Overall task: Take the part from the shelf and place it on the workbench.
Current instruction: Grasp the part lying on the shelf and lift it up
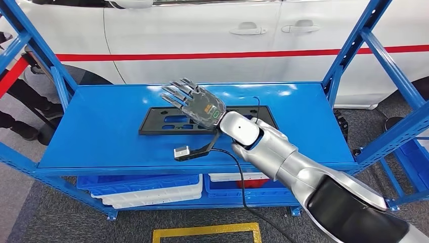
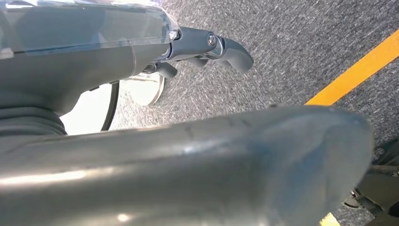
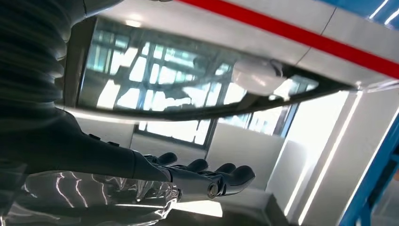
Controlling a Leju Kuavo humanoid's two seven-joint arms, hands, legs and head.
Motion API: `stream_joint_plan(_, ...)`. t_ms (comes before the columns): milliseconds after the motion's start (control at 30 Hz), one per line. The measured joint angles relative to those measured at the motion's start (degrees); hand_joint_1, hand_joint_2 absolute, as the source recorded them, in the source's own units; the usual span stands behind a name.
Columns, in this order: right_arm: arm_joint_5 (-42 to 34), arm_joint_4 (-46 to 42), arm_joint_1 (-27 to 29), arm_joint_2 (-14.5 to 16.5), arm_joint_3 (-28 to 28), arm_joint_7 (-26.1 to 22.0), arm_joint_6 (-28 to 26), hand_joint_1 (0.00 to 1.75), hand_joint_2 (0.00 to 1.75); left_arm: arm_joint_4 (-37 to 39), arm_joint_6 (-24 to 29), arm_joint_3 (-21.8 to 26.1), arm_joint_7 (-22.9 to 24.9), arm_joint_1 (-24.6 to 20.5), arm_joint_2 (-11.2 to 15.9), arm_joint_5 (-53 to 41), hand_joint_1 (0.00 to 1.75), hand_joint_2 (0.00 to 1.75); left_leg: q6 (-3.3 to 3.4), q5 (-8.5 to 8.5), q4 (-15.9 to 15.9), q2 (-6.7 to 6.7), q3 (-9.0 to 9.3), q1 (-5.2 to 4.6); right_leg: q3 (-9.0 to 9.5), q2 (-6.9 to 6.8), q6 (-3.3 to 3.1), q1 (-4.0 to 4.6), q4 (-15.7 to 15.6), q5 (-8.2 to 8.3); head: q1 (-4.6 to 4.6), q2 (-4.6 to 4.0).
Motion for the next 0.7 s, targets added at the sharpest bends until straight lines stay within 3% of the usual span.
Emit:
stream_joint_plan(167, 6.66, 7.47, 0.74, 3.19, 2.02, 3.14, -9.18, 0.0, 1.75, 0.0, 0.15, -0.22, 0.14, -0.25, -0.05, -0.11, 0.0, 0.0, 0.0, 0.0, 0.0, 0.0, 0.0, 0.0, -0.02, 0.0, 0.0, 0.0, 0.0, 0.0, 0.0, 0.0)
stream_joint_plan(400, 9.93, 13.67, 3.82, 6.55, 2.76, 6.1, -10.1, 0.0, 1.75, 0.0, 0.4, -1.31, 0.15, -0.33, -0.32, -0.11, 0.0, 0.0, 0.0, 0.0, 0.0, 0.0, 0.0, 0.0, -0.07, 0.01, 0.0, -0.01, 0.0, 0.0, 0.0, 0.0)
stream_joint_plan(700, 9.44, 17.41, 4.66, 8.28, 2.76, 4.64, -10.13, 0.0, 1.75, 0.0, -0.49, -1.42, 0.2, -0.45, -0.33, 0.05, 0.0, 0.0, 0.0, 0.0, 0.0, 0.01, 0.0, 0.0, -0.08, 0.01, 0.0, -0.02, 0.0, 0.0, 0.0, 0.0)
